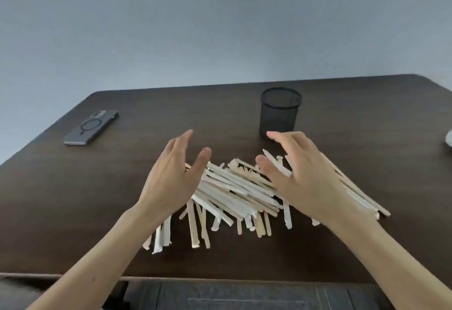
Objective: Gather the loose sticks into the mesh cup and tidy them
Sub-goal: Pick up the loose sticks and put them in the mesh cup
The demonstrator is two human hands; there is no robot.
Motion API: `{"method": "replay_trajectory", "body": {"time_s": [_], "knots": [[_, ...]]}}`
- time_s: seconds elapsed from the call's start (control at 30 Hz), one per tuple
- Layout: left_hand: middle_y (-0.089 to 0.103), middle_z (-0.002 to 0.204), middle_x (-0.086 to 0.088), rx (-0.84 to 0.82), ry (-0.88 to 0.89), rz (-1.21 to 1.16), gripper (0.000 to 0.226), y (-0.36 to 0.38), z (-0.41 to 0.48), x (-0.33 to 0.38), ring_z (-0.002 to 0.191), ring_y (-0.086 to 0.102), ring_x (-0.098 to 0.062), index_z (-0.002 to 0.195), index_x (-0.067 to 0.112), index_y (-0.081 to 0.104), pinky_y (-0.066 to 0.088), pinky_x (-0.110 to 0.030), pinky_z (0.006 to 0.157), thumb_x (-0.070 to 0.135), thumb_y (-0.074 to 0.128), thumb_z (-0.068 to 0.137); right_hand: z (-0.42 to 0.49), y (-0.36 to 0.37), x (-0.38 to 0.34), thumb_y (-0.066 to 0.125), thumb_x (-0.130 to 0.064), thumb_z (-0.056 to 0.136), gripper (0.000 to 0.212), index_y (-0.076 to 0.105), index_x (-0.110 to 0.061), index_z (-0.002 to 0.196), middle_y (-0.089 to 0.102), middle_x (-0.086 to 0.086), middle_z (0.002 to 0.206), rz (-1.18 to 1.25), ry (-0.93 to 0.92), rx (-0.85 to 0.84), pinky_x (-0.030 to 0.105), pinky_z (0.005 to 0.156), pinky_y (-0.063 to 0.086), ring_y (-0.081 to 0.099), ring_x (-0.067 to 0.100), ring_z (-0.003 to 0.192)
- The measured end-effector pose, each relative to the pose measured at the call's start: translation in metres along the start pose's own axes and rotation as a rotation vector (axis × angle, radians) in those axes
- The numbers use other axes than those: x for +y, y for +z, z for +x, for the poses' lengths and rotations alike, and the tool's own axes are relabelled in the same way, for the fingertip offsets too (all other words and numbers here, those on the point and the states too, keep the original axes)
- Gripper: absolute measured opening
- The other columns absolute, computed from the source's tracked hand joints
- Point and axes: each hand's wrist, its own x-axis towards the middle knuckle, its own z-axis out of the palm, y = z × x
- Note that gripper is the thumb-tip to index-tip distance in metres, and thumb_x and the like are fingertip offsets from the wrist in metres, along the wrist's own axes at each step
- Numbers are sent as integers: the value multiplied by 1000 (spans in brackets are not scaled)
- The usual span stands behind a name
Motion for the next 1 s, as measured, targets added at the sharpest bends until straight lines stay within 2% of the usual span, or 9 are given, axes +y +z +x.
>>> {"method": "replay_trajectory", "body": {"time_s": [0.1, 0.27, 0.43, 0.6, 0.67, 0.73, 0.77, 0.87, 1.0], "knots": [[40, 159, 3, 58, 59, 25, 70, 14, -5, -10, 138, 49, -20, 159, 23, 32, 39, -39, 109, 60, 41, 101, -7, 13, 8, 44, -57, 95, 59, 47, -25, 144, 47, -8, 140, -76, -26, 52, 24, 91, 36, 44, 11, 129], [51, 149, 2, 113, 88, 84, 64, 8, -29, -12, 133, 52, -21, 151, 20, 46, 42, -38, 103, 56, 49, 99, -29, 15, 7, 48, -53, 97, 53, 54, -21, 139, 53, 0, 134, -169, 9, 37, 37, 96, 45, 49, 19, 127], [58, 139, 2, 121, 105, 130, 57, -14, -72, -2, 127, 55, -21, 141, 19, 56, 48, -39, 97, 55, 51, 98, -62, -3, -12, 51, -50, 96, 49, 58, -20, 134, 58, 2, 130, -191, 64, 19, 40, 95, 48, 54, 21, 122], [65, 120, 3, 64, 55, 186, 46, -23, -86, 3, 110, 62, -21, 122, 19, 65, 50, -36, 82, 55, 51, 97, -76, -17, -25, 53, -47, 96, 43, 63, -21, 128, 62, 1, 123, -207, 57, 32, 39, 92, 51, 58, 19, 114], [69, 102, 1, 50, 3, 223, 44, -22, -80, 5, 97, 66, -25, 102, 15, 66, 45, -33, 71, 56, 48, 98, -73, -17, -25, 54, -45, 96, 39, 65, -21, 125, 63, -1, 116, -208, 54, 48, 37, 87, 51, 60, 18, 108], [66, 80, -3, 28, -38, 268, 53, -21, -71, 8, 77, 63, -24, 76, 12, 57, 40, -32, 63, 58, 43, 100, -66, -14, -24, 55, -43, 96, 36, 68, -21, 121, 62, -4, 107, -216, 46, 37, 35, 82, 51, 62, 16, 99], [62, 74, -3, 3, -58, 302, 57, -20, -66, 10, 71, 60, -23, 70, 13, 53, 40, -32, 63, 59, 40, 101, -61, -11, -23, 55, -42, 96, 35, 70, -20, 120, 62, -5, 104, -227, 41, 19, 35, 80, 52, 62, 16, 96], [61, 70, 0, -106, -114, 421, 64, -10, -45, 12, 77, 60, -23, 72, 15, 56, 39, -34, 72, 67, 31, 100, -45, -4, -19, 55, -44, 96, 38, 69, -20, 121, 64, -3, 108, -284, 43, -67, 38, 83, 53, 63, 18, 97], [67, 59, 1, -227, -173, 511, 82, 7, -23, 12, 65, 62, -14, 59, 15, 60, 37, -35, 72, 78, 20, 95, -29, 0, -13, 49, -55, 96, 46, 66, -22, 123, 59, -1, 118, -363, 64, -174, 39, 86, 52, 61, 20, 105]]}}
